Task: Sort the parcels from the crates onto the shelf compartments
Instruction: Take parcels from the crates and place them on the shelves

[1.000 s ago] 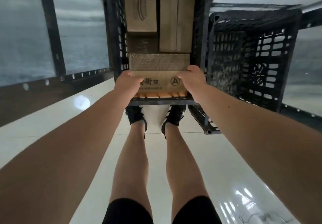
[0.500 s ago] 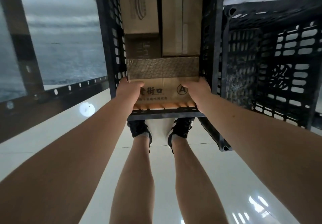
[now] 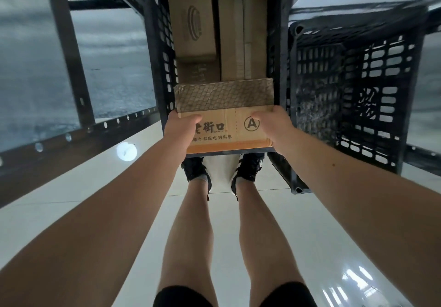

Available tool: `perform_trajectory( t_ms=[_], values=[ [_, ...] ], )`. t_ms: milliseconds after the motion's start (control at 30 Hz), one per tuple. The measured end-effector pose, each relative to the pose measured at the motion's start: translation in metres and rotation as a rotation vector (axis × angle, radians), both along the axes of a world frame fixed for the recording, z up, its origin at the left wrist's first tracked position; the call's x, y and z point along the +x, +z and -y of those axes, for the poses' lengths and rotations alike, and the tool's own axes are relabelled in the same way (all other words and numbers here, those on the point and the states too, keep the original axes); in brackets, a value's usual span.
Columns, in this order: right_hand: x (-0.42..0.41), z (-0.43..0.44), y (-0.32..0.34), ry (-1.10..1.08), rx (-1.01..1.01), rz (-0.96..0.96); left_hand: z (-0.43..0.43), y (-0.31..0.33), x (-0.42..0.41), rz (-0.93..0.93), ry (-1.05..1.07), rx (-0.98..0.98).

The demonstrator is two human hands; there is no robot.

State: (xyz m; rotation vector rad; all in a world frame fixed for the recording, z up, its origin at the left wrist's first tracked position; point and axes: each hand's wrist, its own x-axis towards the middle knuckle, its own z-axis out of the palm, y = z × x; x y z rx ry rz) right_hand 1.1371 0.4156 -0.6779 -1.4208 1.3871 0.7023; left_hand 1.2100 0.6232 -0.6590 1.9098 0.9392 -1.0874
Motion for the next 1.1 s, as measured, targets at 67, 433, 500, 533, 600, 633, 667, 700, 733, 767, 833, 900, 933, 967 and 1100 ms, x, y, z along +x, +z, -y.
perform_trajectory(
  t_ms=[67, 433, 500, 533, 600, 633, 667, 700, 733, 767, 833, 900, 933, 967, 1100],
  values=[
    [0.002, 0.001, 0.024, 0.022, -0.023, 0.005, 0.000, 0.022, 0.001, -0.007, 0.001, -0.010],
    [0.045, 0.016, 0.202, 0.026, -0.052, 0.161, 0.006, 0.214, 0.038, 0.161, 0.051, -0.143],
    [0.057, 0.013, 0.245, 0.025, -0.043, 0.220, 0.005, 0.257, 0.047, 0.223, 0.026, -0.156],
    [0.063, 0.013, 0.266, 0.026, -0.045, 0.252, 0.004, 0.278, 0.052, 0.258, 0.003, -0.166],
    [0.075, 0.013, 0.309, 0.016, -0.058, 0.324, 0.003, 0.321, 0.061, 0.332, -0.010, -0.187],
    [0.080, 0.013, 0.331, 0.001, -0.055, 0.361, 0.004, 0.343, 0.065, 0.370, -0.002, -0.199],
    [0.083, 0.013, 0.350, -0.008, -0.061, 0.390, 0.003, 0.362, 0.068, 0.407, 0.009, -0.209],
    [0.085, 0.012, 0.370, -0.009, -0.069, 0.416, 0.002, 0.380, 0.071, 0.447, 0.014, -0.217],
    [0.088, 0.013, 0.390, -0.012, -0.079, 0.443, 0.001, 0.398, 0.073, 0.486, 0.029, -0.229],
    [0.089, 0.013, 0.407, -0.018, -0.086, 0.467, 0.001, 0.412, 0.074, 0.517, 0.048, -0.235],
    [0.094, 0.017, 0.450, -0.012, -0.102, 0.542, 0.003, 0.447, 0.079, 0.586, 0.071, -0.256],
    [0.099, 0.021, 0.496, 0.002, -0.140, 0.614, 0.007, 0.483, 0.082, 0.647, 0.076, -0.294],
    [0.101, 0.024, 0.519, 0.007, -0.159, 0.651, 0.009, 0.502, 0.084, 0.681, 0.079, -0.324],
    [0.102, 0.026, 0.542, 0.002, -0.174, 0.692, 0.011, 0.524, 0.085, 0.711, 0.081, -0.355],
    [0.108, 0.031, 0.626, -0.024, -0.217, 0.833, 0.015, 0.603, 0.087, 0.905, -0.009, -0.418]
  ],
)
